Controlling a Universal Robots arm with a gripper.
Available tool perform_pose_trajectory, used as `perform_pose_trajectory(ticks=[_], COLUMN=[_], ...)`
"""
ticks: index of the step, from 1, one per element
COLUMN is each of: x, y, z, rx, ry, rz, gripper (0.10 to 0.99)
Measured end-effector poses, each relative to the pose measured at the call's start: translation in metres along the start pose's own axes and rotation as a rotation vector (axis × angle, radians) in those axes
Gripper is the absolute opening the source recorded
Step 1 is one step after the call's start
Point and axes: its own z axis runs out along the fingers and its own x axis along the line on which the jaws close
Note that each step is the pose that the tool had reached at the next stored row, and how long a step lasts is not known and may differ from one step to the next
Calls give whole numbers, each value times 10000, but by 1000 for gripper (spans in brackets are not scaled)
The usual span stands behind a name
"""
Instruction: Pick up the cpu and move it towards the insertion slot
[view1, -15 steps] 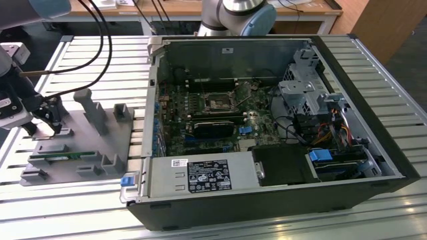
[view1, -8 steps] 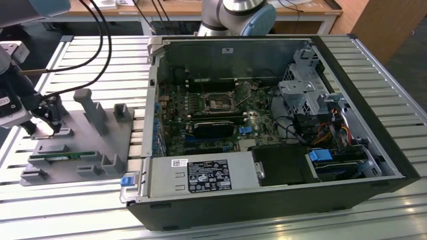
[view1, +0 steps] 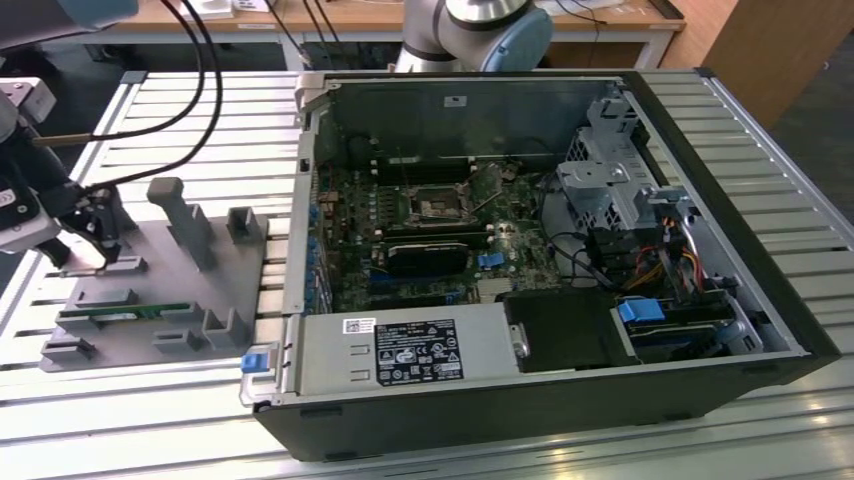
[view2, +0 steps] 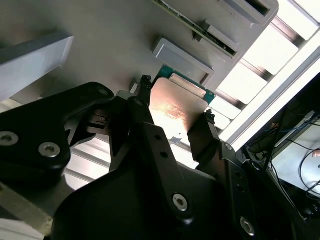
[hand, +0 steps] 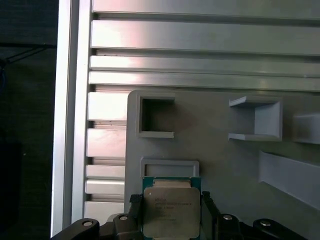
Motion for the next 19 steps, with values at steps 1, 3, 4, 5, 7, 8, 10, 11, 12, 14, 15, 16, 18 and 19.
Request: perform_pose_trajectory(ticks=[1,3,4,5,7,8,10,11,12,14,15,16,18,19], x=[0,0,0,0,0,0,0,0,0,0,0,0,0,0], y=[1,4,6,6,8,8,10,11,12,12,13,13,15,16], z=[-5,-17,-24,-31,-43,-50,-64,-70,-76,-88,-94,-100,-118,-131], rx=[1,6,9,11,14,14,16,16,17,17,18,18,19,19], ry=[-1,-1,1,2,1,1,1,1,1,0,1,1,1,0], rz=[0,1,0,0,0,0,0,0,0,0,0,0,0,0], gripper=[545,545,545,545,545,545,545,545,545,545,545,545,545,545])
